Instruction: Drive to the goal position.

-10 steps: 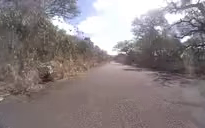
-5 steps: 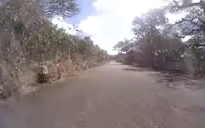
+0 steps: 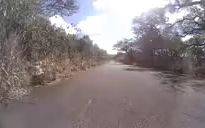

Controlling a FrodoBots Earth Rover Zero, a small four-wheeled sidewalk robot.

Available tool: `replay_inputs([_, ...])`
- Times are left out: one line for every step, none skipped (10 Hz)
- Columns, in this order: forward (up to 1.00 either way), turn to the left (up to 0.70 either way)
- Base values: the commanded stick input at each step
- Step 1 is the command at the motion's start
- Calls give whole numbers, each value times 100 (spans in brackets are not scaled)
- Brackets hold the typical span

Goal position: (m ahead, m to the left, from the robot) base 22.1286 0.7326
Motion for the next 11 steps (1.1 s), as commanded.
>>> replay_inputs([50, 0])
replay_inputs([50, 0])
replay_inputs([50, 0])
replay_inputs([50, 0])
replay_inputs([50, 0])
replay_inputs([50, 0])
replay_inputs([50, 0])
replay_inputs([50, 0])
replay_inputs([50, 0])
replay_inputs([50, 0])
replay_inputs([50, 0])
